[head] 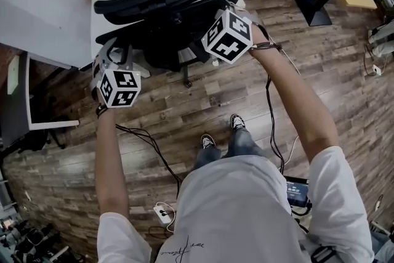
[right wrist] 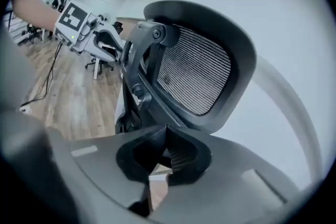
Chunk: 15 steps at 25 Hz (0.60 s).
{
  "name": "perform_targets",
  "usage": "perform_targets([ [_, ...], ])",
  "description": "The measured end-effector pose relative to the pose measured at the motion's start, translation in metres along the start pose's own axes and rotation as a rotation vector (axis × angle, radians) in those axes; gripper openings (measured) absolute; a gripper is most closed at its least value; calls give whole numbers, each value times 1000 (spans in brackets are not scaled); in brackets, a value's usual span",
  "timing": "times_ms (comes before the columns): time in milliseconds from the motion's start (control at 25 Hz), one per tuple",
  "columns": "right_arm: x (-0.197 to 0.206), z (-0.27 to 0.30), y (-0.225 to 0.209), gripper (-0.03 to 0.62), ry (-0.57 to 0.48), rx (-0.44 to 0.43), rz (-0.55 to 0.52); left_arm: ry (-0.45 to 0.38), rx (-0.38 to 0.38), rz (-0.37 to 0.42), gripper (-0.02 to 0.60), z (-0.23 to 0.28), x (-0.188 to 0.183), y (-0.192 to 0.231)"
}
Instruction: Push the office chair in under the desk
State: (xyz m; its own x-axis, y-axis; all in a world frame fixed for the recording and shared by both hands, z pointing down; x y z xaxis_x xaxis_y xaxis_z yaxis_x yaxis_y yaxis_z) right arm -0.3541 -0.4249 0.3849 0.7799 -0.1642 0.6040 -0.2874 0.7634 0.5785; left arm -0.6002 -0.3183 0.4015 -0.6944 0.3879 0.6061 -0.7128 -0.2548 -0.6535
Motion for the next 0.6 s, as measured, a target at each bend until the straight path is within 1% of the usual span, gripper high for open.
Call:
perform_targets([
  [80,2,-8,6,14,-8,-21,56,-31,22,-100,137,-12,-2,-6],
  [160,7,-17,12,14,-14,-27,100,-59,42,-184,121,-23,-5,-15],
  [360,18,-41,29,12,-44,-45,233,-108,66,-336,50,-55,-9,-36],
  [480,22,-63,38,12,-79,-51,311,-137,85,-459,2,-74,-6,-46],
  [600,23,-88,46,12,-128,-50,403,-173,121,-594,0,-93,-4,-54],
])
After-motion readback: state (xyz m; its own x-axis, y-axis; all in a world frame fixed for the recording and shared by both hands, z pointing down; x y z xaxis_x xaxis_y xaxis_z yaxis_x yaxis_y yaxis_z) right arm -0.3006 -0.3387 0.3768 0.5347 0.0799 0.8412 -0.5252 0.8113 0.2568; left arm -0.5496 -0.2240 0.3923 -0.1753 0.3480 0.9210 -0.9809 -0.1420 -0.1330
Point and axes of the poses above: the fingertips, and each gripper's own axes: z forward along the fingers, y to its left, x out of its underside, the point moved 7 cm from there along -z, backward along the fingers, and after that the axes turned 5 degrees about -z, right-handed, at the moved point
